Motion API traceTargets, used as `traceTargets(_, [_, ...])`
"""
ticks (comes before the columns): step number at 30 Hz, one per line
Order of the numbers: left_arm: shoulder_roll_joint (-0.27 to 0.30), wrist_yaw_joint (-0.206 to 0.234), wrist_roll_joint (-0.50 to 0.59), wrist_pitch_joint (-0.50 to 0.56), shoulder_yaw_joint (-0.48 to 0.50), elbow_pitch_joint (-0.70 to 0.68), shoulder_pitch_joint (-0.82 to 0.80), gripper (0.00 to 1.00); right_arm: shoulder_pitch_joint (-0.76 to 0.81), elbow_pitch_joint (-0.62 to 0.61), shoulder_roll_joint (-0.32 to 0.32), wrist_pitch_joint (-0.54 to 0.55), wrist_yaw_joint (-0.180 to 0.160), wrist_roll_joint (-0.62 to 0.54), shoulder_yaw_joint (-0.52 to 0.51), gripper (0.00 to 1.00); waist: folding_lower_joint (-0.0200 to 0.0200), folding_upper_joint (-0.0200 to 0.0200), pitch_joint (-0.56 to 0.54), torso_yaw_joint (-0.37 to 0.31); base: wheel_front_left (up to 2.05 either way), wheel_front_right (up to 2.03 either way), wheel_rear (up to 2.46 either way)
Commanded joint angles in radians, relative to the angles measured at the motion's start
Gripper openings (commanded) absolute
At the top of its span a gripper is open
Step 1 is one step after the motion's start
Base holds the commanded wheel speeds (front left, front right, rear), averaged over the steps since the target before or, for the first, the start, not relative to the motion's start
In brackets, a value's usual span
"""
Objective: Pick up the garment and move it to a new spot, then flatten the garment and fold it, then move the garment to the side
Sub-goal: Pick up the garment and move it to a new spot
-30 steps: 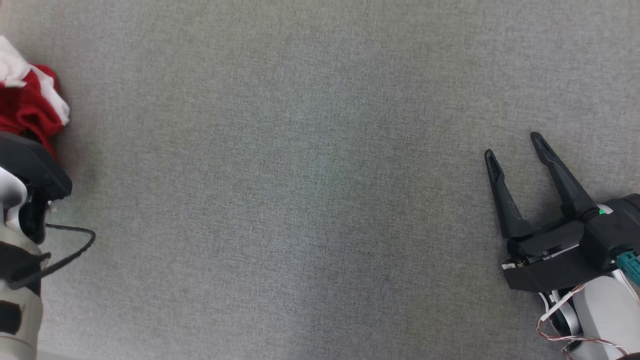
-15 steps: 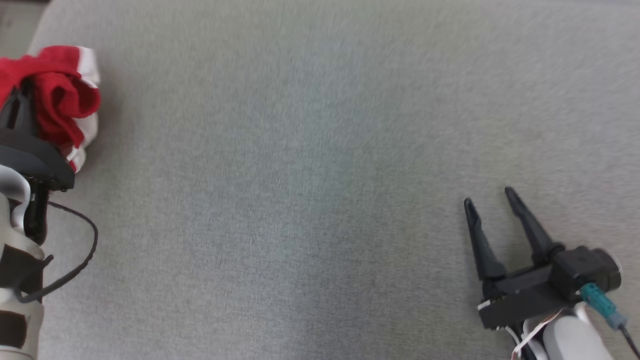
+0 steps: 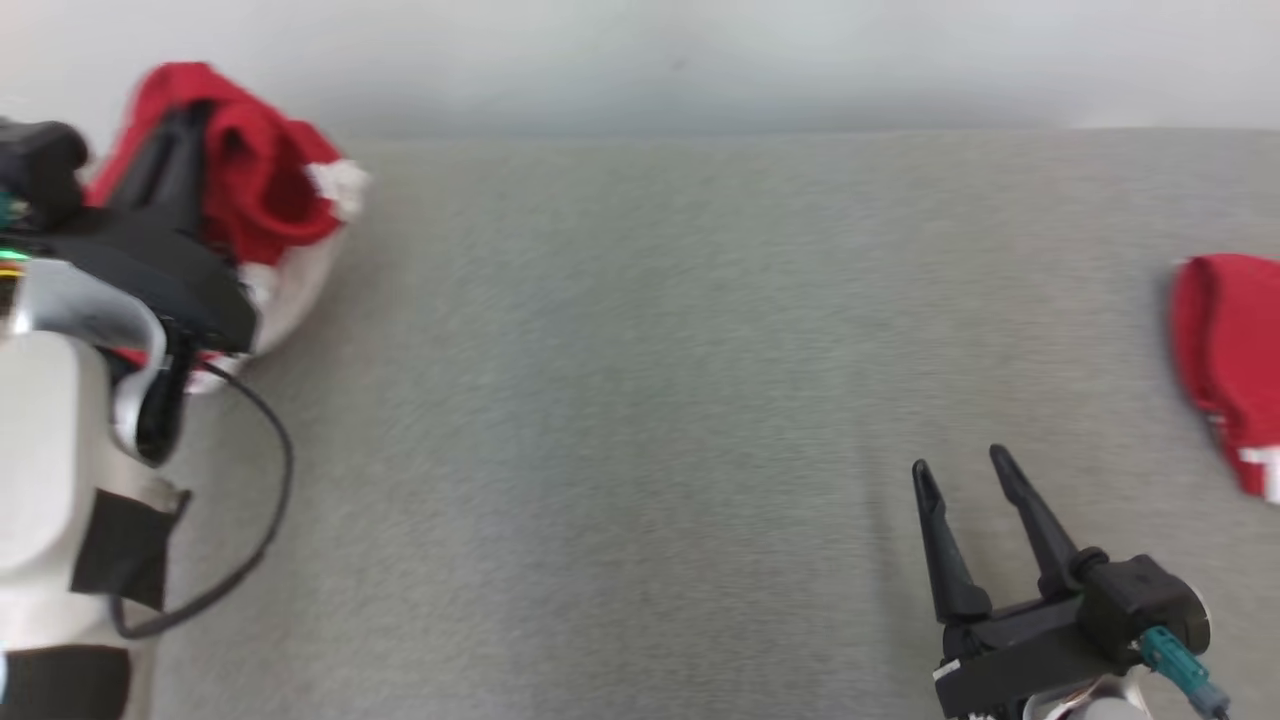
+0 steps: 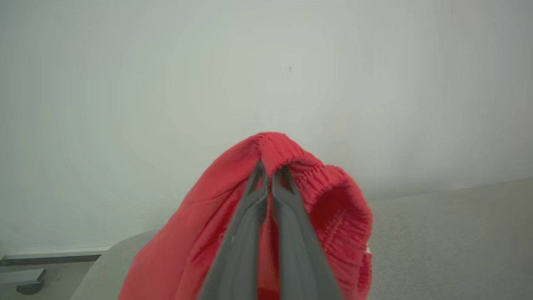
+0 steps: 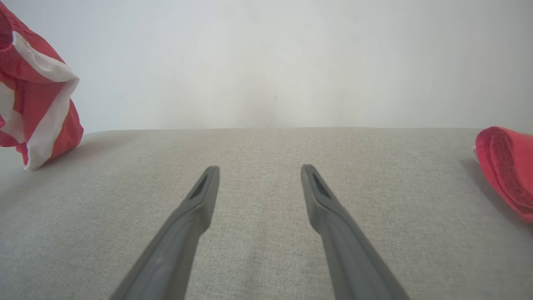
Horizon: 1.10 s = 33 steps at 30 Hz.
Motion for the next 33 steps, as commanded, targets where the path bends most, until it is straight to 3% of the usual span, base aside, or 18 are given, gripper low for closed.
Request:
traceTargets(1, [-0.010, -0.002, -0.026, 0.017, -0.002, -0.031, 0.029, 0.00, 0.020, -0.003, 0.009, -0.001, -0.001, 0.002, -0.001, 1.00, 0.0001, -0.0001, -0.109, -0.131, 0.00, 0.00, 0.00])
traceTargets(12, [-0.101, -0.015, -0.136, 0.131, -0.054, -0.197, 0.103, 0.00, 0.056, -0.012, 0.018, -0.001, -0.001, 0.001, -0.016, 1.00, 0.0001, -0.0001, -0.192, -0.319, 0.00, 0.00, 0.00])
traceTargets(20, [-0.144, -0.010, -0.164, 0.169, -0.102, -0.238, 0.116, 0.00, 0.065, -0.013, 0.019, -0.001, -0.001, 0.004, -0.018, 1.00, 0.0001, -0.0001, -0.214, -0.404, 0.00, 0.00, 0.00])
traceTargets(27, [-0.152, 0.002, -0.184, 0.178, -0.113, -0.223, 0.187, 0.00, 0.074, -0.017, 0.018, -0.001, -0.001, 0.004, -0.031, 1.00, 0.0001, -0.0001, -0.202, -0.410, 0.00, 0.00, 0.00])
traceTargets(33, [-0.156, 0.023, -0.207, 0.154, -0.103, -0.193, 0.303, 0.00, 0.073, -0.023, 0.025, -0.001, -0.001, 0.000, -0.041, 1.00, 0.0001, -0.0001, -0.158, -0.371, 0.00, 0.00, 0.00])
